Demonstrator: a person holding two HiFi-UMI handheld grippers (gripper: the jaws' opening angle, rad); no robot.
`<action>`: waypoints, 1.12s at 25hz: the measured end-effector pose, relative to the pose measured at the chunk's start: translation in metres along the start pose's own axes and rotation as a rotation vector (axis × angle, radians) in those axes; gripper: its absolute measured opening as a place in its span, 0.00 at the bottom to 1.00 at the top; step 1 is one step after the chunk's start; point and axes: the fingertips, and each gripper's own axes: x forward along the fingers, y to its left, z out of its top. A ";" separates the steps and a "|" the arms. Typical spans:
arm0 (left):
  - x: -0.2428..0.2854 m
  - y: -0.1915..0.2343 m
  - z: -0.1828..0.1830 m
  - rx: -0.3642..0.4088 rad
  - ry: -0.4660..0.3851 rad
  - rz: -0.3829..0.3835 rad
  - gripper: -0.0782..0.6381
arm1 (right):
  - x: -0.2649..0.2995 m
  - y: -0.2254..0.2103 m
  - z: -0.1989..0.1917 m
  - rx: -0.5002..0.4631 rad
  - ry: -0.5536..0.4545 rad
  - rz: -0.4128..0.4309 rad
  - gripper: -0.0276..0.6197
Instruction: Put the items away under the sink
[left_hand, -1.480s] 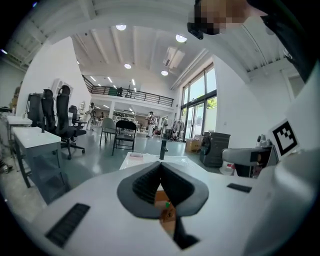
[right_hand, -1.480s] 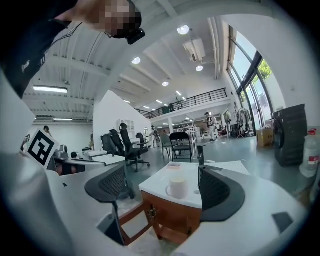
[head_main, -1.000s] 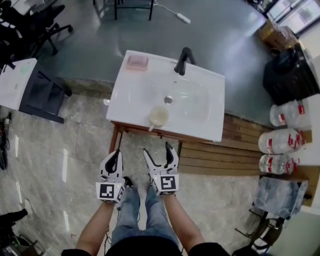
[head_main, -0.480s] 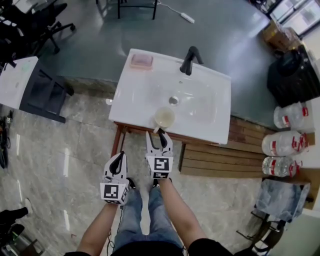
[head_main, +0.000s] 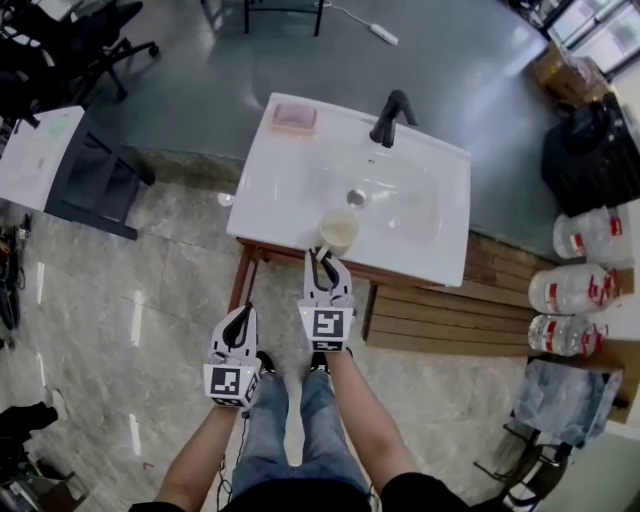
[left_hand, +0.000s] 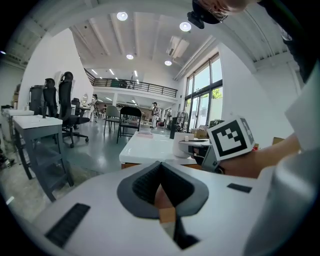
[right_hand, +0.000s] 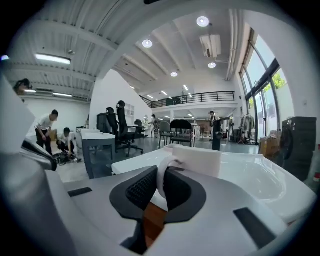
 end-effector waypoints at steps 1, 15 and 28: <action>-0.001 0.000 0.002 -0.001 -0.001 0.002 0.12 | -0.002 0.003 0.001 -0.017 -0.011 0.025 0.11; -0.010 -0.014 -0.012 0.007 -0.029 -0.004 0.12 | -0.085 0.043 0.013 -0.105 -0.150 0.185 0.09; 0.039 -0.028 -0.140 0.035 -0.082 -0.020 0.12 | -0.121 0.069 -0.146 -0.065 -0.129 0.268 0.09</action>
